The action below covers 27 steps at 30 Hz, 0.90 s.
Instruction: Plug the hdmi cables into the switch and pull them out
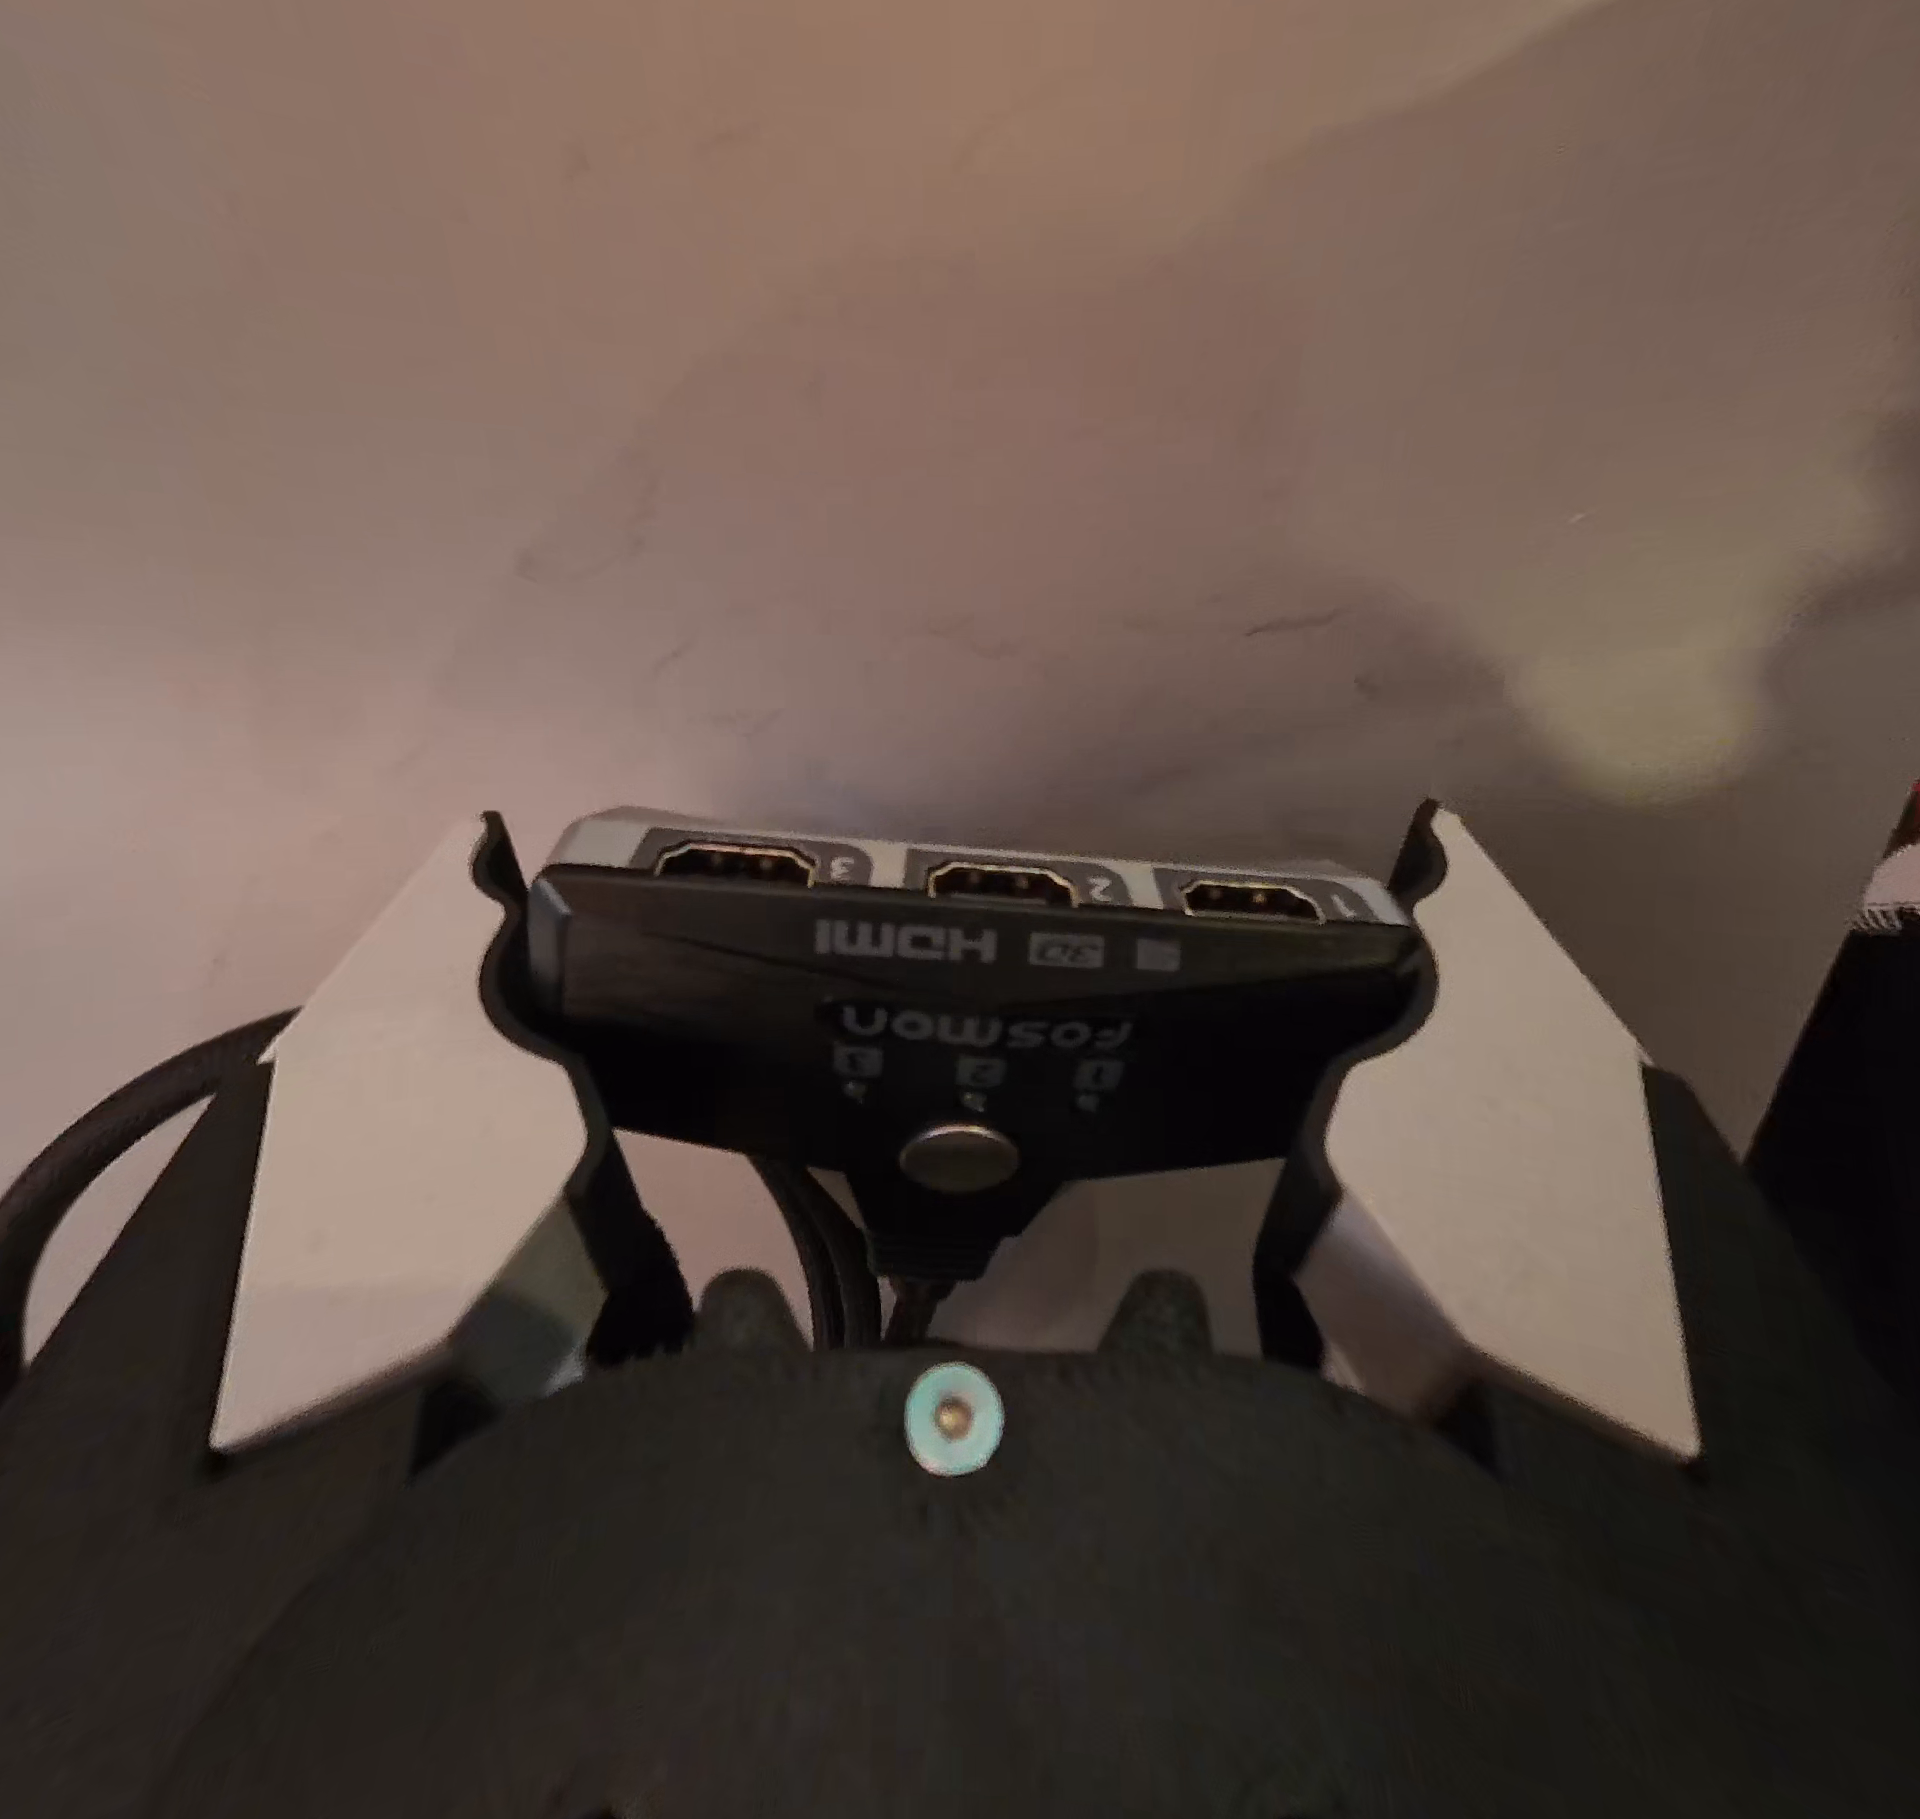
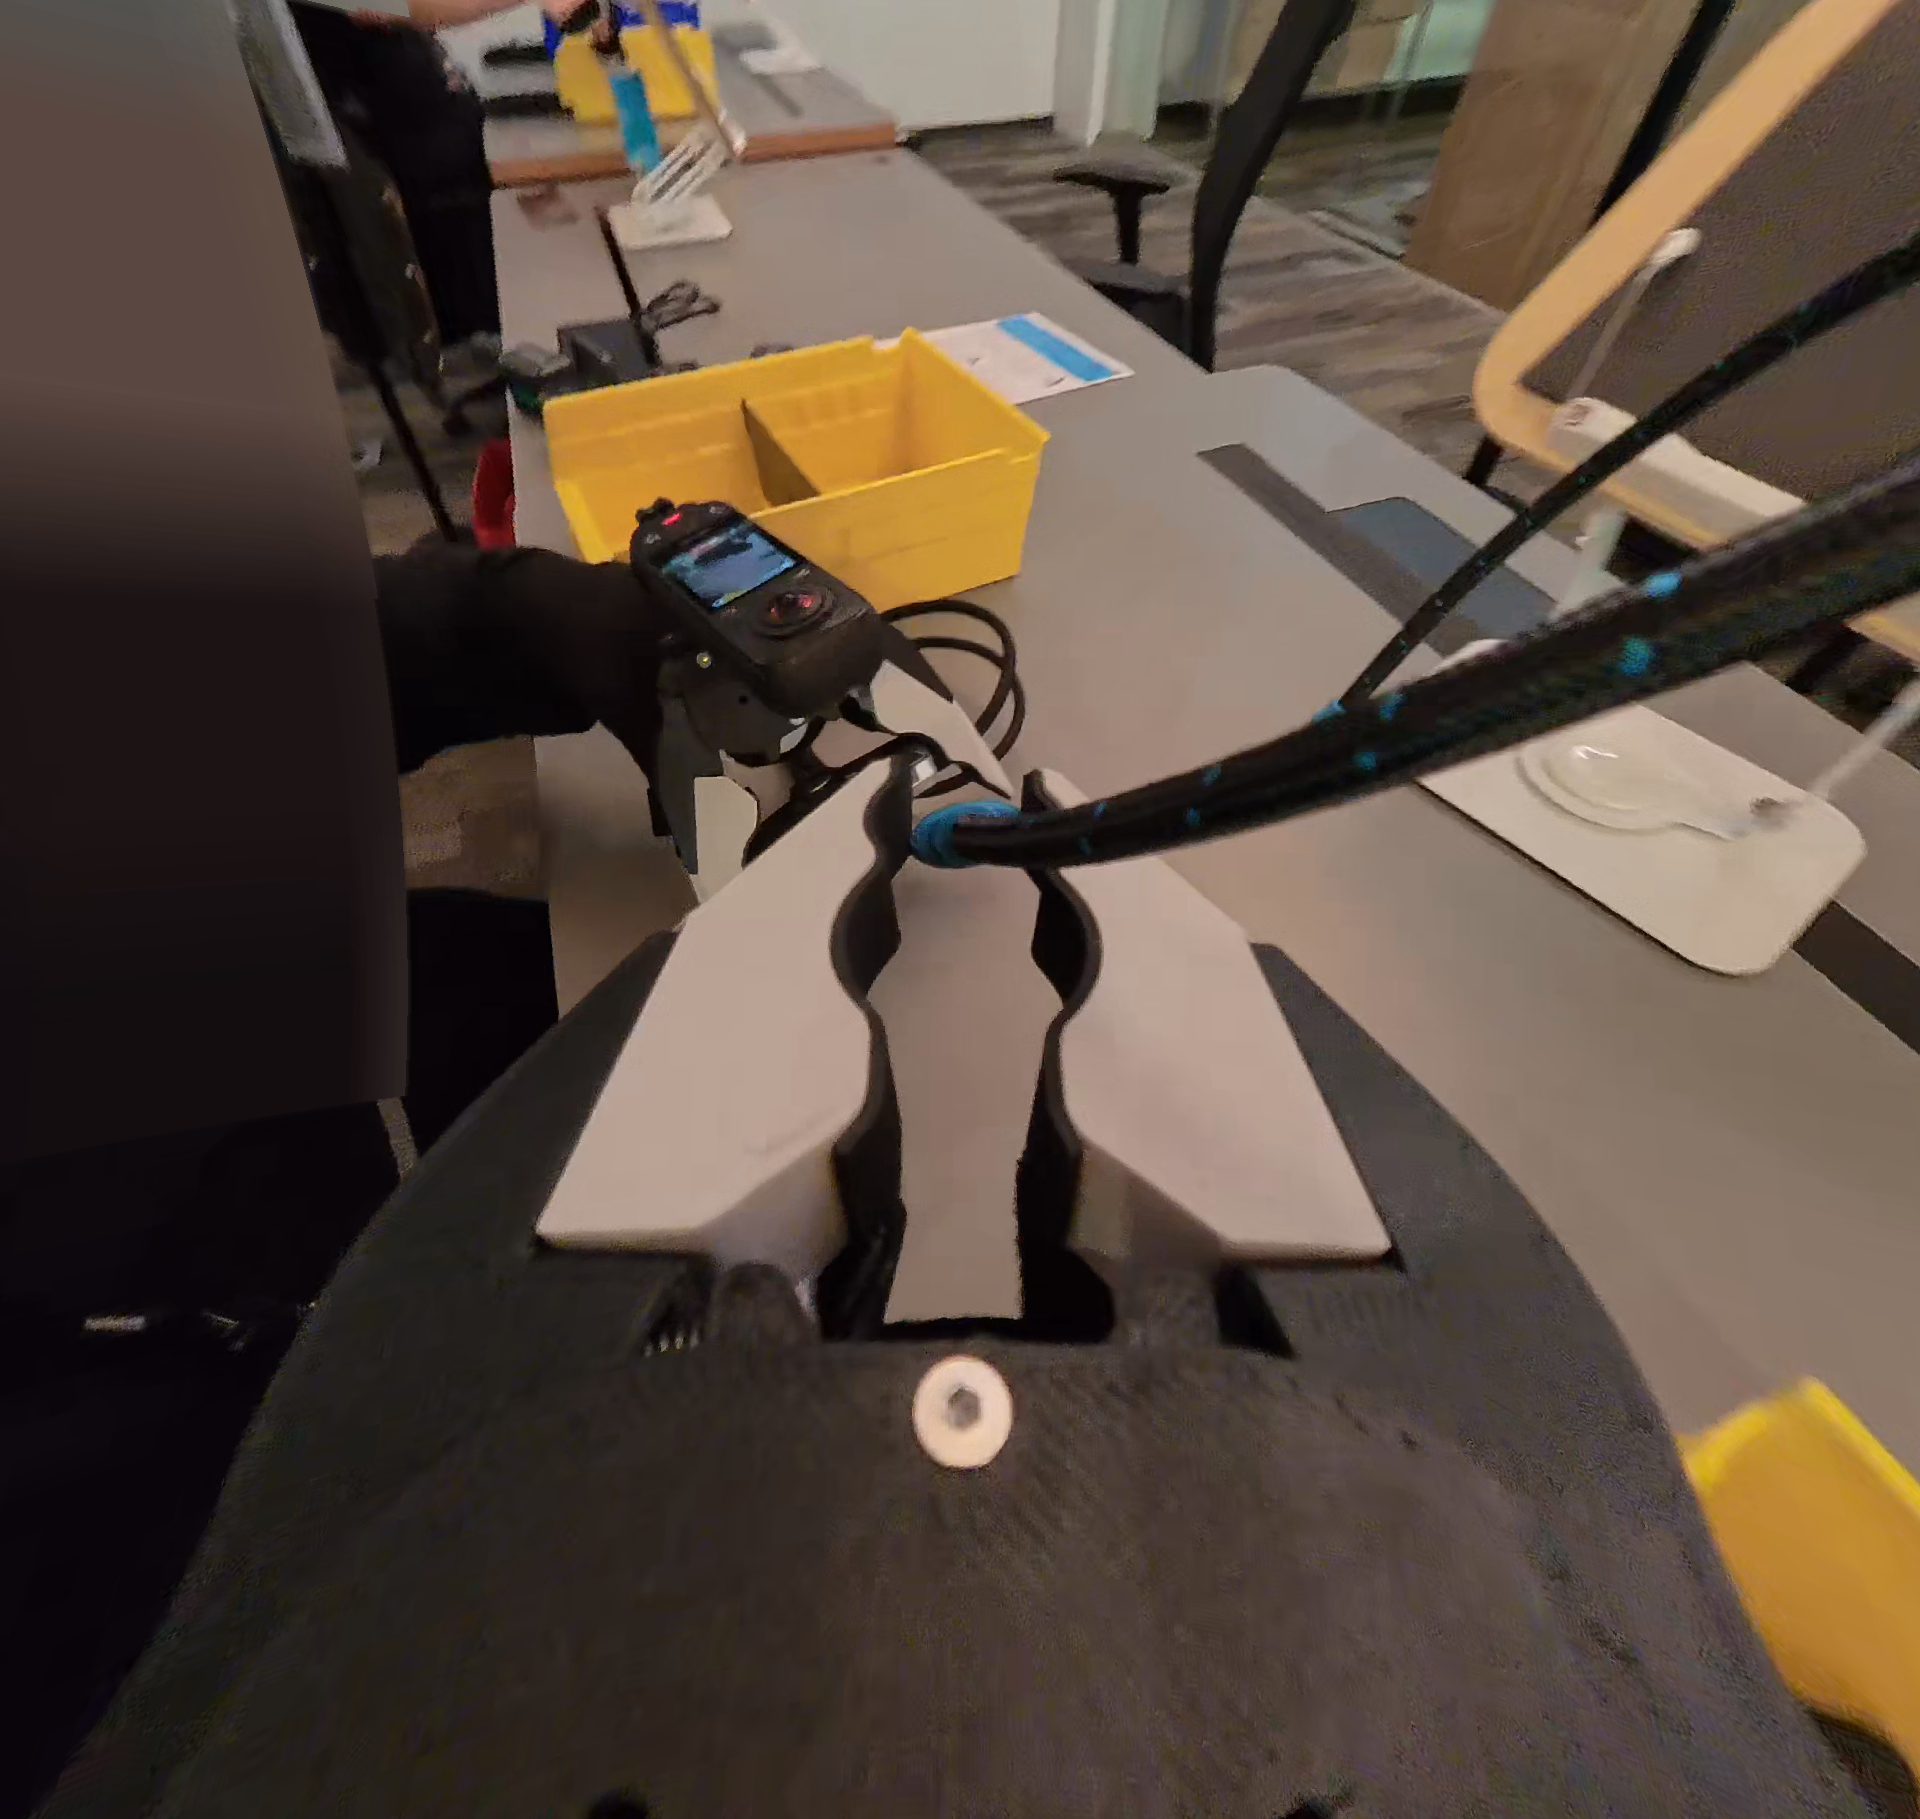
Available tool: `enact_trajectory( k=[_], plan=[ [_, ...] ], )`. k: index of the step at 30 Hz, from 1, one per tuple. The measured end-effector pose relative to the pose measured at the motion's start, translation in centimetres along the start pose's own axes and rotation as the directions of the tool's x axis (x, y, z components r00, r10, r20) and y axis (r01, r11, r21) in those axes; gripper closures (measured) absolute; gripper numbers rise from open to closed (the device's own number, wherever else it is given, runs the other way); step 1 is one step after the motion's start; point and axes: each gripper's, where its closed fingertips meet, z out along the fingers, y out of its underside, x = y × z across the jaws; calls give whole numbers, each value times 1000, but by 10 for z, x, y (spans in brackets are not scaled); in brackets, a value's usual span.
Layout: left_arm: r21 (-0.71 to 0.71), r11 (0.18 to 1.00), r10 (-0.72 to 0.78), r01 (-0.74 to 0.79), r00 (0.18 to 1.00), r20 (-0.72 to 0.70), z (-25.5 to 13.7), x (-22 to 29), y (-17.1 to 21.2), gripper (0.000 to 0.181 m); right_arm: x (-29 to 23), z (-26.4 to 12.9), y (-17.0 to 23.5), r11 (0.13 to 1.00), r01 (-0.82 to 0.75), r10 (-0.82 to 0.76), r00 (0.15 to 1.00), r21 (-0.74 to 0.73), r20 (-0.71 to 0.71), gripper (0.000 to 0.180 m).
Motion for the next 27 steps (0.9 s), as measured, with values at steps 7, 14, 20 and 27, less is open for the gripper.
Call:
enact_trajectory(
  k=[7, 14, 20, 27],
  plan=[
    [-1, 1000, 8, -8, 1000, 5, -3, 3, -5, 25, 18, -88, 18, 982, -158, 174, 970, 107, -170, 161],
    [-19, 1000, 21, -21, 1000, 1, 1, 9, -7, 25, 35, -156, 63, 891, -320, 415, 861, 321, -293, 160],
    [-33, 999, 36, -36, 999, -14, 7, 17, -7, 25, 30, -163, 111, 772, -525, 612, 767, 359, -194, 160],
    [-29, 999, 38, -39, 999, -22, 7, 19, -9, 25, 23, -143, 168, 712, -652, 702, 673, 261, -234, 161]
  ],
)
